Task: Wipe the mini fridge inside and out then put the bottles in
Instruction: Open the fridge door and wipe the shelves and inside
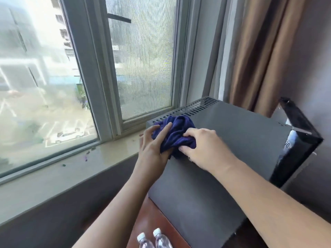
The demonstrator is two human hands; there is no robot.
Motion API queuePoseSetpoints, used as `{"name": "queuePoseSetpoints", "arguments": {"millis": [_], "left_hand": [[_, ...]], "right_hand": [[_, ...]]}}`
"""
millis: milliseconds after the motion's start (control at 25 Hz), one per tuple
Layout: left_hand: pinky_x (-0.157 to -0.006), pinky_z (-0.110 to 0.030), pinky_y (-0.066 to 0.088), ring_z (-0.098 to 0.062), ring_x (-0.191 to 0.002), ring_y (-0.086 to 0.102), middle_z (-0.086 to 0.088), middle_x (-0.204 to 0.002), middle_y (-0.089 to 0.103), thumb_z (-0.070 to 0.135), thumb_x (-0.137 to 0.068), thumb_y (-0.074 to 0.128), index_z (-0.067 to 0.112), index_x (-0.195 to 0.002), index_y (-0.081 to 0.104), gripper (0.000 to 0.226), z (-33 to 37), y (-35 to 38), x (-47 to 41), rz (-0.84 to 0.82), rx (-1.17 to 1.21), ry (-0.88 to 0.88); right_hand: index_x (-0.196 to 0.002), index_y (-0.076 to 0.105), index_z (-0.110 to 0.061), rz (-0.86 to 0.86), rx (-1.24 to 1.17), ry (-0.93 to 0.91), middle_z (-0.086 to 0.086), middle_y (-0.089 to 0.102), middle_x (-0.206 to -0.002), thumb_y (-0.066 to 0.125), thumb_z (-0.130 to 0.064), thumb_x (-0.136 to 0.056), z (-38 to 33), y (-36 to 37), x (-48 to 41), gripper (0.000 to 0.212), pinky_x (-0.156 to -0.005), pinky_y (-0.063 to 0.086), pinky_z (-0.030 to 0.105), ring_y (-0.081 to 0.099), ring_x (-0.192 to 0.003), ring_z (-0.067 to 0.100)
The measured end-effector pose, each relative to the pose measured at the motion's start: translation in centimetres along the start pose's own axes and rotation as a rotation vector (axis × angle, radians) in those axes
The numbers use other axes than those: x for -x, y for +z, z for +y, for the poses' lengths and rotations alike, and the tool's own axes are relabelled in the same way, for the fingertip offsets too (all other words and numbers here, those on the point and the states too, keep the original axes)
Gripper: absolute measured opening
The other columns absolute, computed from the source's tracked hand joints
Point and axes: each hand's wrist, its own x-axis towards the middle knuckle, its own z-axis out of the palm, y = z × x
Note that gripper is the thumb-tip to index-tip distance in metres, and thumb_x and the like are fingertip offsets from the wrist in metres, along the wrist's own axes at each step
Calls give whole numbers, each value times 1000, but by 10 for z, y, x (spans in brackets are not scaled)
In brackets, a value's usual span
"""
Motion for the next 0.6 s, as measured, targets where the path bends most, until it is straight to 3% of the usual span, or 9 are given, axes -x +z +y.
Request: {"name": "queuePoseSetpoints", "arguments": {"millis": [80, 160, 200, 240, 320, 400, 520, 600], "left_hand": [[-117, -29, 38, -12, -137, 43, 5, -147, 36, 24, -90, 78, 50, -151, 40, 77, -18, -4, -5, 24, 106, 6], [-108, -5, 32, 11, -132, 42, 3, -147, 41, 15, -87, 80, 42, -151, 45, 78, -32, -8, -6, 67, 192, -7], [-105, -1, 29, 17, -131, 40, 3, -148, 43, 12, -86, 80, 39, -152, 46, 79, -36, -8, -5, 89, 229, -25], [-107, -2, 30, 16, -135, 39, 3, -150, 45, 9, -86, 79, 38, -152, 46, 79, -40, -8, -5, 108, 268, -49], [-118, -21, 35, -2, -147, 37, 5, -158, 44, 7, -88, 76, 38, -154, 43, 81, -44, -7, -7, 120, 338, -104], [-122, -37, 36, -9, -152, 34, 6, -161, 41, 4, -88, 72, 38, -156, 39, 83, -42, -4, -7, 117, 367, -142], [-119, -39, 40, -10, -144, 44, 7, -154, 49, 5, -86, 72, 38, -156, 40, 84, -37, -1, -1, 120, 402, -177], [-116, -33, 42, -8, -135, 51, 9, -146, 53, 9, -84, 76, 39, -154, 43, 83, -32, 4, 7, 128, 391, -178]], "right_hand": [[-117, 65, -34, 78, 105, -19, -4, 65, -112, 71, -45, -88, -12, 15, -7, 31, -85, 48, 31, 64, -102, 25], [-118, 64, -33, 105, 150, -49, -3, 62, -115, 71, -40, -89, -26, 30, -12, 30, -85, 47, 34, 60, -112, 24], [-120, 64, -32, 113, 156, -59, -3, 61, -118, 71, -37, -89, -33, 36, -13, 32, -87, 47, 35, 57, -117, 24], [-122, 64, -32, 121, 162, -68, -2, 60, -121, 72, -35, -90, -38, 41, -17, 33, -89, 48, 36, 56, -119, 24], [-125, 65, -32, 128, 163, -70, 0, 60, -128, 71, -32, -90, -45, 47, -25, 36, -93, 48, 37, 55, -121, 25], [-130, 66, -36, 110, 140, -59, 3, 59, -140, 71, -32, -90, -46, 44, -30, 40, -102, 46, 38, 54, -128, 25], [-136, 61, -42, 24, 87, -30, 3, 49, -155, 73, -31, -90, -39, 33, -22, 49, -117, 37, 35, 48, -140, 23], [-134, 63, -45, 4, 53, -28, -1, 48, -155, 76, -28, -88, -30, 26, -14, 50, -118, 32, 28, 47, -141, 19]]}}
